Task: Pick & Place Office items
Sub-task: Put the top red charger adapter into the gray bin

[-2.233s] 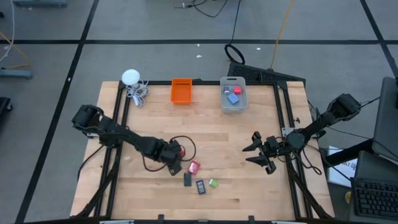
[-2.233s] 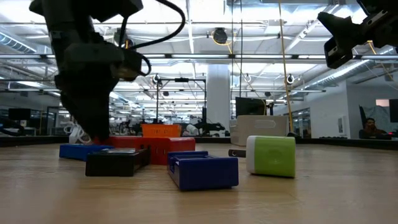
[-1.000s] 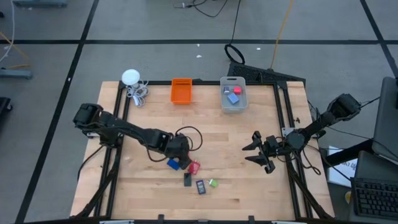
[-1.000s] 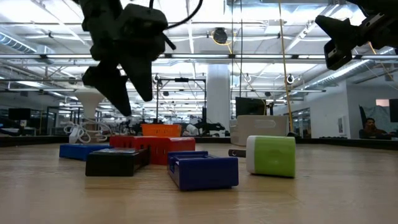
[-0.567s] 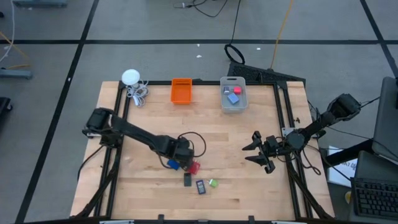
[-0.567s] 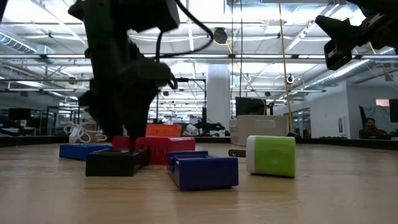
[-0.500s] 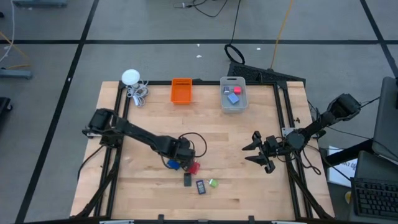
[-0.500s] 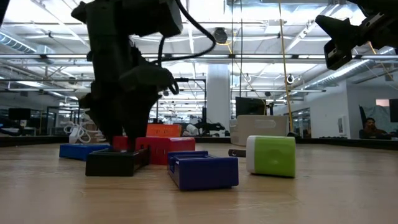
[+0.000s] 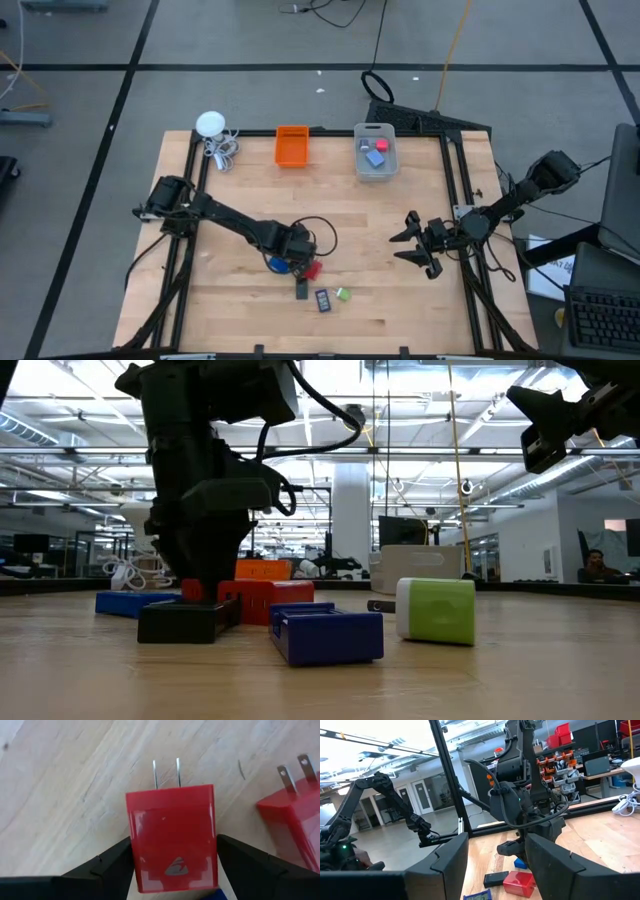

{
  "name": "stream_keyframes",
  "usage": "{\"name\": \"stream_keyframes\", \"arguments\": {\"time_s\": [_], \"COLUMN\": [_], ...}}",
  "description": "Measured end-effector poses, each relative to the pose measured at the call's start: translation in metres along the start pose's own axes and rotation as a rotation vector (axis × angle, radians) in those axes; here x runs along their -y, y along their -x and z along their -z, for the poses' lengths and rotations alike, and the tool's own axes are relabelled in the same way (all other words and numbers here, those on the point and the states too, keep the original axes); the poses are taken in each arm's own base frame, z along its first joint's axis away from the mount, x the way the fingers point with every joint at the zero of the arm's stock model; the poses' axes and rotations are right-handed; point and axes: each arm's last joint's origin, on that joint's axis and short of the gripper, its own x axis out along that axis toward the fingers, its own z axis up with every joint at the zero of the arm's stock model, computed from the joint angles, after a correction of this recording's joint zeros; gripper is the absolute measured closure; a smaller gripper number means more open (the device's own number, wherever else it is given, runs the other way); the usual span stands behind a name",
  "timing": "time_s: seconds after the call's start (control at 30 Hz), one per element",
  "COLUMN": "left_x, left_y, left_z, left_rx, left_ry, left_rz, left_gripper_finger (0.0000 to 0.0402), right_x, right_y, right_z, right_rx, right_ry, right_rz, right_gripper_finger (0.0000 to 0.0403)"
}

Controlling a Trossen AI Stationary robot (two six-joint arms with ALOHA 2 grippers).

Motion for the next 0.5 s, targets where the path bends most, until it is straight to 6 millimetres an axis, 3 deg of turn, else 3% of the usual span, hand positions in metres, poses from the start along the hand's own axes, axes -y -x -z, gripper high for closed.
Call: {"name": "stream_keyframes", "arguments": {"time_s": [0.3,0.5], "left_x": [-0.0003,0.0006], "left_y": [-0.0006,-0.0006], "left_z": [-0.0006,-0.0005], "left_rx": [0.012,0.008], "left_ry": [-0.041,-0.041], "left_rz": [-0.008,0.004], "left_gripper_finger": [0.0127,0.0188], "right_x": [0.0000,0.0000], "right_y": [0.0000,0.0000], "right_z": [0.0000,0.0000], "right_rx": [0.000,0.000], "right_ry": [0.000,0.000], "right_rz": [-0.001,-0.001], "right_gripper_finger": [0.0216,0.0216]}}
